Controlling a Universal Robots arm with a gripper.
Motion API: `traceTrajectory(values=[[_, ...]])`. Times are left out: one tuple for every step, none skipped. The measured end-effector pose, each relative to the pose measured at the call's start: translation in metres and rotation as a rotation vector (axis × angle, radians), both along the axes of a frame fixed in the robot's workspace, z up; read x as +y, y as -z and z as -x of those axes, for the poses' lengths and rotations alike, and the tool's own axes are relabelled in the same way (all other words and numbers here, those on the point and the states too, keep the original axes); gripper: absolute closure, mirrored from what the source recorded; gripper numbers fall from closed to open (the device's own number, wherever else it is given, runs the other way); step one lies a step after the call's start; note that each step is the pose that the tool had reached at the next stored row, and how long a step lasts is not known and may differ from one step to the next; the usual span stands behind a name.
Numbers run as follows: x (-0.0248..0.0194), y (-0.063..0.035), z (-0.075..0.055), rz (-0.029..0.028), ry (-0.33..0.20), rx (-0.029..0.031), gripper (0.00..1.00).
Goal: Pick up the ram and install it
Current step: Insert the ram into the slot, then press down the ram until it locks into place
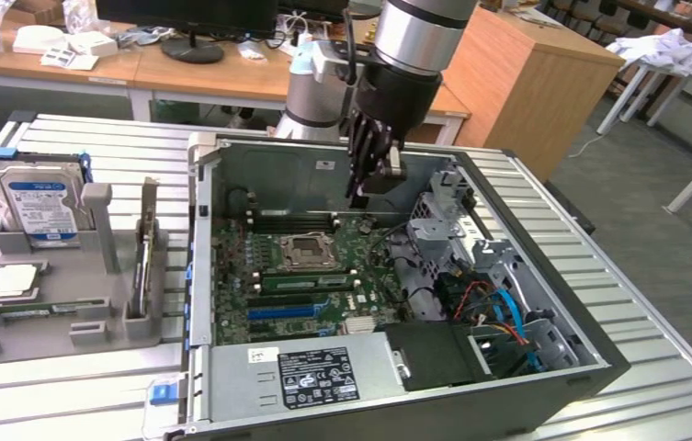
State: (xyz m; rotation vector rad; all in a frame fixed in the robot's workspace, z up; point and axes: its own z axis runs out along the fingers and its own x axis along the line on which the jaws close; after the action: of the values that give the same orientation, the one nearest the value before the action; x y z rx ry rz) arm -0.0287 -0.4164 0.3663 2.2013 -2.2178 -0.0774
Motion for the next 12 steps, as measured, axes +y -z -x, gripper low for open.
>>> traceTrajectory(values=[[0.0000, 0.0000, 0.0000, -0.0002, 0.000, 0.0000, 0.75], [0.0000, -0.0001, 0.0000, 0.0000, 0.000, 0.0000, 0.75], [0.0000, -0.0001, 0.0000, 0.0000, 0.000, 0.0000, 0.75], [0.0000, -0.0001, 0.0000, 0.0000, 0.000, 0.0000, 0.75], [0.0000, -0.0001, 0.0000, 0.0000, 0.000, 0.0000, 0.75], [0.0000, -0.0001, 0.0000, 0.0000, 0.000, 0.0000, 0.75], [0.0000, -0.0001, 0.0000, 0.0000, 0.000, 0.0000, 0.75], [0.0000, -0.0001, 0.0000, 0.0000, 0.000, 0.0000, 0.75], [0.0000, -0.0001, 0.0000, 0.0000, 0.000, 0.0000, 0.75], [0.0000, -0.0001, 0.0000, 0.0000, 0.000, 0.0000, 0.75], [0.0000, -0.0001, 0.0000, 0.0000, 0.000, 0.0000, 0.75], [0.0000, -0.0001, 0.0000, 0.0000, 0.000, 0.0000, 0.75]])
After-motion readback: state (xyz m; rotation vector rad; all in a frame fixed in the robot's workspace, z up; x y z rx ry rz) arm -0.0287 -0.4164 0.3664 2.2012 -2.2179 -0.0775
